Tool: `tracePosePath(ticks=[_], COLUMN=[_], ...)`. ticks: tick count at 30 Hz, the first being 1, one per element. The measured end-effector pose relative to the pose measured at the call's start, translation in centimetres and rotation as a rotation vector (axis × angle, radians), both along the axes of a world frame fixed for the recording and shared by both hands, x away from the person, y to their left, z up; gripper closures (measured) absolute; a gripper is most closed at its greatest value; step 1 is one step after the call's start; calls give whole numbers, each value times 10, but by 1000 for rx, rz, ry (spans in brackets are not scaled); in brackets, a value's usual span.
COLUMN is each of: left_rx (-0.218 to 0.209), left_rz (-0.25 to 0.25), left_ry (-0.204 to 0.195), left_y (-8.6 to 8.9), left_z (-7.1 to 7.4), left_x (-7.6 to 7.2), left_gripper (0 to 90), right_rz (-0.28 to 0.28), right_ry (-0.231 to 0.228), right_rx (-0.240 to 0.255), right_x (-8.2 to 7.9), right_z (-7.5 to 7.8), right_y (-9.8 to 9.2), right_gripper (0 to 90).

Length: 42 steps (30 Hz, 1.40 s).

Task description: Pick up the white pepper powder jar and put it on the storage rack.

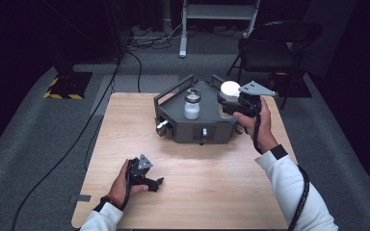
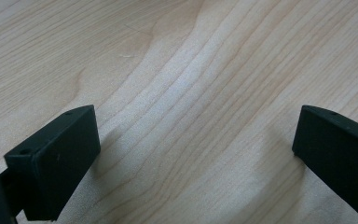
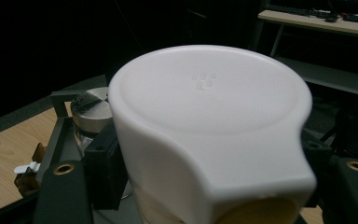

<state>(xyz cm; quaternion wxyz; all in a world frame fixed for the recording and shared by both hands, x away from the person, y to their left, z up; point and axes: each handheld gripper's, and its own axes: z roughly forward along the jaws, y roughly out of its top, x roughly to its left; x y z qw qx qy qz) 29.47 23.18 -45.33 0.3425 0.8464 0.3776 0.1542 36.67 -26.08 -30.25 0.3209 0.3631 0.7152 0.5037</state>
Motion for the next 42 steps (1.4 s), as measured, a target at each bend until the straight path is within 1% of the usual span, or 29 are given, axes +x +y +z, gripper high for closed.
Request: tracePosePath(ticks=[3,10,14,18,23,27,30,42], left_rx=[0,-1,0,-2,-2,-2,-2,-2], left_rz=[1,0,0,-4,-5,-6,-5,-7], left_ry=[2,-1,0,2,1,1,1,1], left_y=[0,0,0,0,0,0,0,1], left_z=[0,0,0,0,0,0,0,0], left_x=[0,0,0,0,0,0,0,1], left_gripper=[4,4,4,4,4,4,4,4], right_rz=[-5,-9,-23,-26,-34,-38,-40,-46], right_ry=[-6,-2,-1,-5,6,11,18,33], right_rx=[-3,8,1,11,17,-1,5,6], right_x=[4,13,18,22,27,30,32,36], right_z=[0,1,2,1,-4,-7,-10,-22], right_y=[4,11,15,17,21,25,25,28], right_gripper=[300,300,300,300,299,299,299,299])
